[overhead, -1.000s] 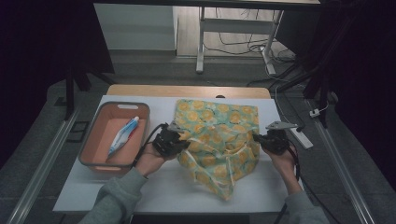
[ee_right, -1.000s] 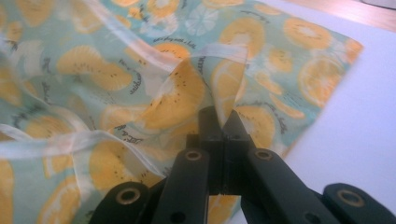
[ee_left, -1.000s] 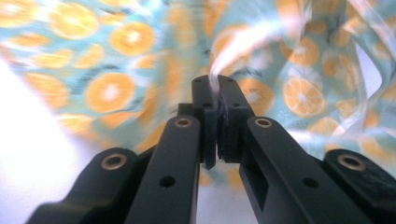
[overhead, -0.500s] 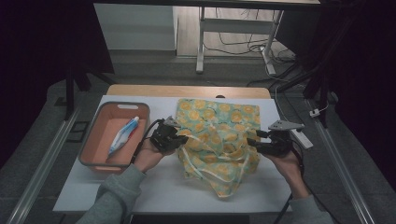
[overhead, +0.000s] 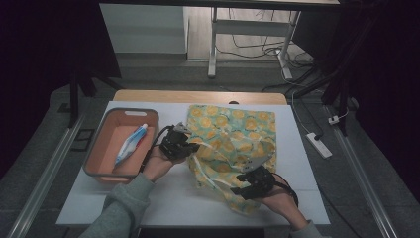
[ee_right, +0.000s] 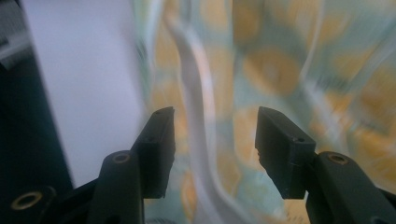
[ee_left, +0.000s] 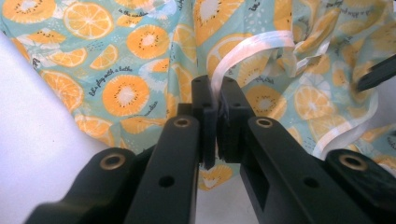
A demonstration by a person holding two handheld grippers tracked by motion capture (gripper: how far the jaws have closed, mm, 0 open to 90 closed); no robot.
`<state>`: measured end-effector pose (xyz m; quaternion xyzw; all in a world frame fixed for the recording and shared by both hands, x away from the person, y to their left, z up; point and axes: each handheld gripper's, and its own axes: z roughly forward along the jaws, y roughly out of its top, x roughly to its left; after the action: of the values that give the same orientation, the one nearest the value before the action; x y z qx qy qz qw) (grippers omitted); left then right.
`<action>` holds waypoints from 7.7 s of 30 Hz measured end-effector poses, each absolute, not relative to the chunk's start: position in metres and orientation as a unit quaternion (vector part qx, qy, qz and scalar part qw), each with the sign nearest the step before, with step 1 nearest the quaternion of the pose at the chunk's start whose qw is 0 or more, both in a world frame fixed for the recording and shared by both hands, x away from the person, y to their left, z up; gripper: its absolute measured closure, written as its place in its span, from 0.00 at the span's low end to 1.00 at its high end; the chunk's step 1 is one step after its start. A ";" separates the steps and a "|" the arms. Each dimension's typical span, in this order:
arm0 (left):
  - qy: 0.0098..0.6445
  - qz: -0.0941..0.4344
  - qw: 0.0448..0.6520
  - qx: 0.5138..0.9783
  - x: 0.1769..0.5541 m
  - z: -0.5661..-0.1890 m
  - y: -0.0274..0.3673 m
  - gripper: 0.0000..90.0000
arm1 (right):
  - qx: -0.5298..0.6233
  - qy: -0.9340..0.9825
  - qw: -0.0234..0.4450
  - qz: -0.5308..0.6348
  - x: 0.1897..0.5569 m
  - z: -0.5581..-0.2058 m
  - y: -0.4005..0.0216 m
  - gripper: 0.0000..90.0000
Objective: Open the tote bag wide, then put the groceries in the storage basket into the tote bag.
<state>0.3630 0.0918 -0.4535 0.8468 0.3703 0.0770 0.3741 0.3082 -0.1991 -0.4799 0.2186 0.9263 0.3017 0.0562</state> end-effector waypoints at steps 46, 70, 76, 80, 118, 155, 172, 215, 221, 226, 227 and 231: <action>0.370 0.076 0.379 0.844 0.364 -0.452 0.093 0.94 | 0.245 0.910 0.090 0.324 0.309 -0.468 -0.157 0.18; 0.220 0.042 0.423 0.878 0.293 -0.416 0.088 0.56 | 0.281 0.901 0.043 0.327 0.357 -0.491 -0.170 0.98; 0.144 -0.007 0.371 0.917 0.267 -0.441 0.049 0.53 | 0.286 0.898 0.044 0.332 0.363 -0.490 -0.172 0.98; 0.114 -0.035 0.343 0.932 0.259 -0.462 0.033 0.52 | 0.292 0.894 0.046 0.336 0.365 -0.489 -0.176 0.98; 0.099 -0.042 0.354 0.929 0.235 -0.478 0.066 0.71 | 0.360 0.850 0.095 0.374 0.405 -0.467 -0.218 0.98; 0.397 0.124 0.438 0.797 0.327 -0.408 0.208 0.39 | 0.337 0.858 0.066 0.382 0.402 -0.473 -0.203 0.98; 0.503 0.170 0.342 0.776 0.358 -0.438 0.254 0.35 | 0.334 0.860 0.066 0.380 0.401 -0.474 -0.202 0.98; 0.568 0.034 0.198 0.798 0.422 -0.507 0.272 0.81 | 0.328 0.864 0.062 0.377 0.399 -0.476 -0.199 0.98; 0.565 0.035 0.210 0.797 0.416 -0.502 0.279 0.82 | 0.329 0.863 0.063 0.379 0.399 -0.476 -0.200 0.98; 0.548 0.066 0.274 0.788 0.399 -0.476 0.288 0.82 | 0.330 0.862 0.063 0.379 0.400 -0.476 -0.201 0.98; 0.540 0.074 0.285 0.788 0.394 -0.468 0.290 0.82 | 0.330 0.862 0.064 0.380 0.400 -0.476 -0.201 0.98; 0.513 0.104 0.329 0.786 0.371 -0.432 0.291 0.82 | 0.329 0.862 0.066 0.381 0.400 -0.475 -0.201 0.98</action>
<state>0.3713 0.2908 -0.4317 0.7861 0.5131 0.1037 0.3287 0.4000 -0.2006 -0.4751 0.3292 0.8616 0.3808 0.0657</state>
